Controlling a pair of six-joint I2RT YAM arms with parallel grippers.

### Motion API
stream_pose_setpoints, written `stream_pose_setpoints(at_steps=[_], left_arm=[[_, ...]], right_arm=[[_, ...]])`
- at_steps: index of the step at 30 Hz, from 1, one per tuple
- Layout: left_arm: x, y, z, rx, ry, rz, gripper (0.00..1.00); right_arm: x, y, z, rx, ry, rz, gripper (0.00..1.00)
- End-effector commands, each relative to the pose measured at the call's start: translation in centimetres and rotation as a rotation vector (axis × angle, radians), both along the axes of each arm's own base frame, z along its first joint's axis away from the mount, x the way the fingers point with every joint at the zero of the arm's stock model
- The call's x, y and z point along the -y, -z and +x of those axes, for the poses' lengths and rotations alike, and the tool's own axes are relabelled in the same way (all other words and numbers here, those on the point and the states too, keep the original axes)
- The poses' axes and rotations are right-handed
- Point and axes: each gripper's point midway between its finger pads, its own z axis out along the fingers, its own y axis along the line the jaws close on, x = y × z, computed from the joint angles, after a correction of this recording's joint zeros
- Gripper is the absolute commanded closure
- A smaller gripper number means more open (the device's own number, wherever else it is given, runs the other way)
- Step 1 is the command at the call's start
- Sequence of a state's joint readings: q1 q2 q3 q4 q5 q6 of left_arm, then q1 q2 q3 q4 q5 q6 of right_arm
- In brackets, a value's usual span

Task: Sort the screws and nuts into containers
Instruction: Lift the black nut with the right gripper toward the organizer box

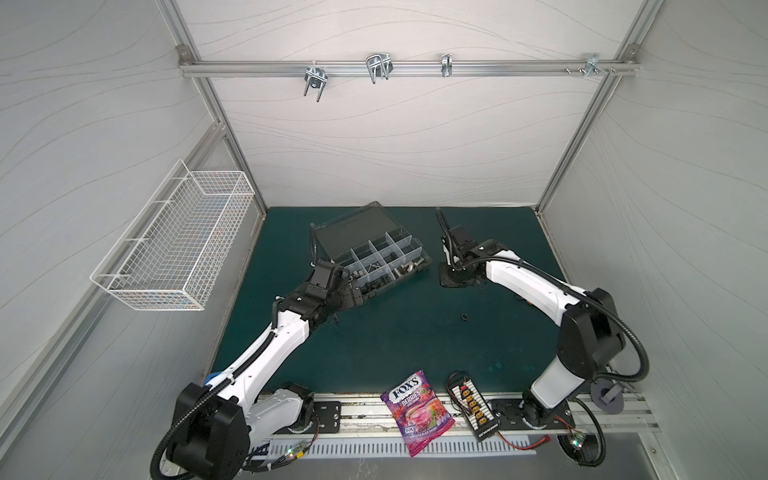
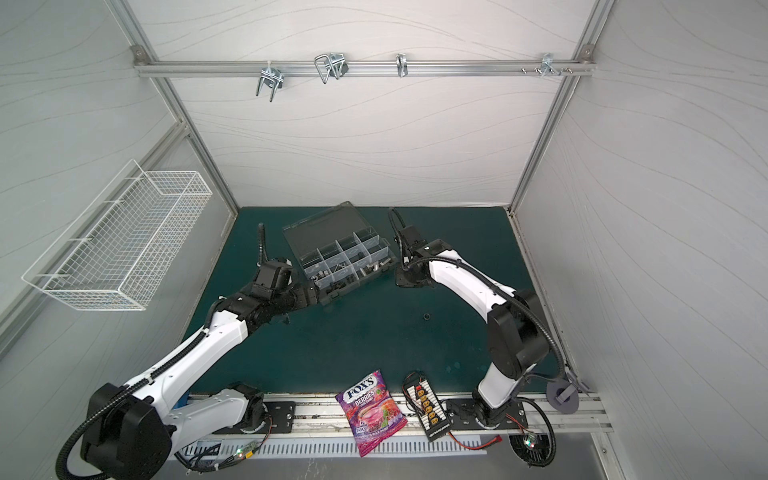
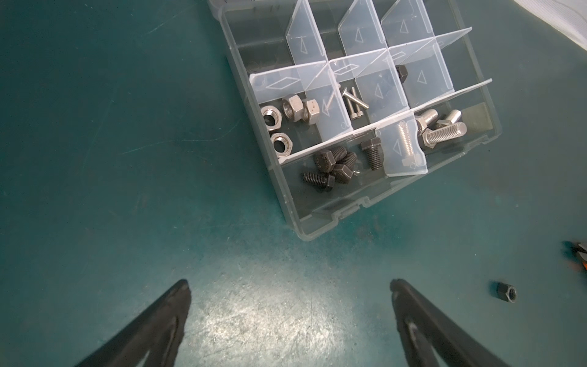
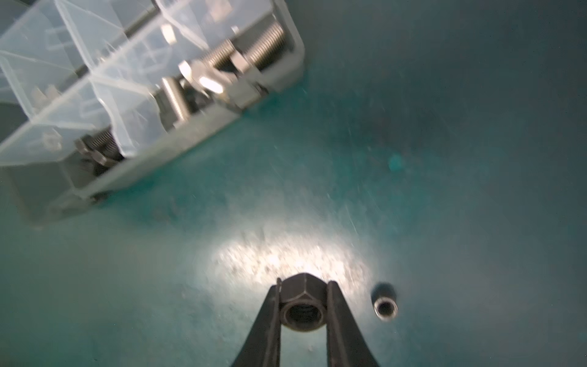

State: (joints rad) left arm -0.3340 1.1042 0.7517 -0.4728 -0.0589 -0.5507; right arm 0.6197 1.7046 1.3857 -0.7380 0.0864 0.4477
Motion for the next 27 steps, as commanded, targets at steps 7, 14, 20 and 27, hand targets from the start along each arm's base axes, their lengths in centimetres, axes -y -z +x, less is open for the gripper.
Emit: stream_pose_setpoints(at_steps=[7, 14, 20, 27], left_arm=[[0.3, -2.2, 1.1, 0.058, -0.003, -0.025, 0.01], [0.5, -2.3, 1.0, 0.058, 0.001, -0.036, 0.01], [0.5, -2.3, 1.0, 0.058, 0.002, -0.036, 0.01], [0.5, -2.3, 1.0, 0.059, 0.001, -0.037, 0.01]], right_arm=[[-7.5, -1.9, 5.8, 0.12, -0.122, 0.07, 1.0], [-11.7, -1.5, 8.6, 0.177, -0.188, 0.113, 1.0], [-14.4, -0.8, 10.1, 0.202, -0.228, 0.139, 1.0], [-16.3, 1.0, 11.3, 0.19, -0.254, 0.143, 1.0]])
